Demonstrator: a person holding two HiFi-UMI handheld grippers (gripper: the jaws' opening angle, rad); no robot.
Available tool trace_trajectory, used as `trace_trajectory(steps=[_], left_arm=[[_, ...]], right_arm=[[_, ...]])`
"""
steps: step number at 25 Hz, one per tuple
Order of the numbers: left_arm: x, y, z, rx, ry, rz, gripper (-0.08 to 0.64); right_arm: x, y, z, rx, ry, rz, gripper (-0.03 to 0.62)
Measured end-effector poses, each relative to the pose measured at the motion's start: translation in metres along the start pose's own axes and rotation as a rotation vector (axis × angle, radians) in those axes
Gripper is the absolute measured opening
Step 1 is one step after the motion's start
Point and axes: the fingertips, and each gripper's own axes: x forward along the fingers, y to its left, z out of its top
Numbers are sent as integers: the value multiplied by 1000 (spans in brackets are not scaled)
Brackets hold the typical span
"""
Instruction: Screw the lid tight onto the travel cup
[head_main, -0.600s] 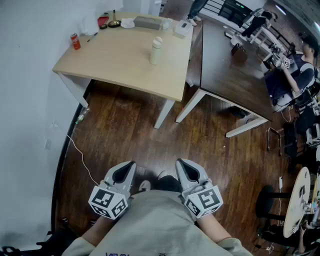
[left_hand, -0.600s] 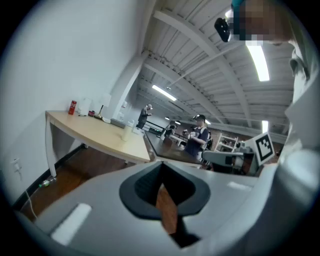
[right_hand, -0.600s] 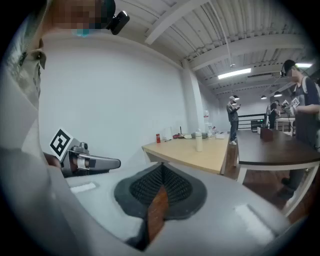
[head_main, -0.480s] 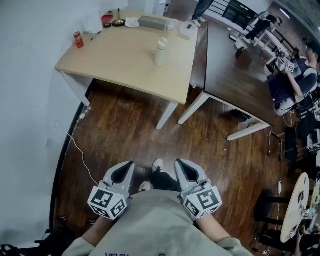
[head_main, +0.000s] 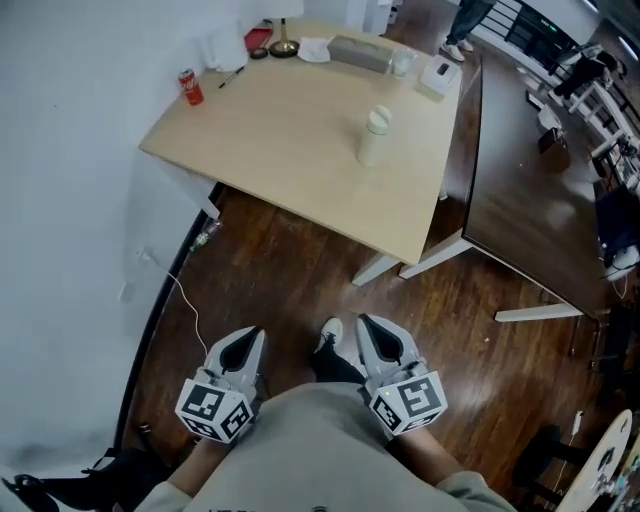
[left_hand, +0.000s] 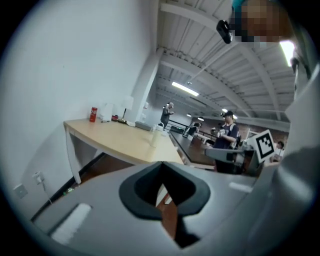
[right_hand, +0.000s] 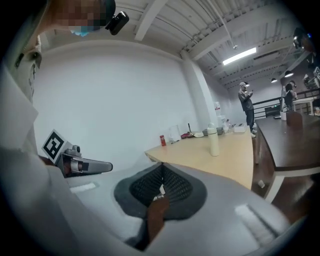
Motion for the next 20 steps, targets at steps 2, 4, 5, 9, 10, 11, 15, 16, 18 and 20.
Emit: trace_trajectory(steps=[2,4,5,9,10,11,15,16,18,20], left_arm=[[25,3,23,27,-4,1,2],[49,4,48,54,-19,-8,2],[61,4,59,68,-28,-16,2],[100,4,89,98,-38,-48,2],[109,5,91,102,-29,-57,2],[117,7,93,106,-21,-67,2],[148,19,107,112,-19,-104,2],[157,23,109,115,-15,-119,2],[177,34,112,120,5,-161,2],[201,45,117,126,23,-216,2]], right_arm=[[21,-17,14,5,-11,12,-3],[40,-32,27,8,-23,21,-3],[49,-40,34,3,-33,23,-3],[78,-68,61,-16,-69,7,-3],[83,-75,67,-16,-76,-3,-3],[88,-80,71,-15,-81,-13,-3],[107,-99,80,-18,-78,-56,-3],[113,-103,81,-18,-75,-71,-3],[126,-112,82,-15,-70,-110,-3],[140,-124,86,-9,-67,-165,-3]])
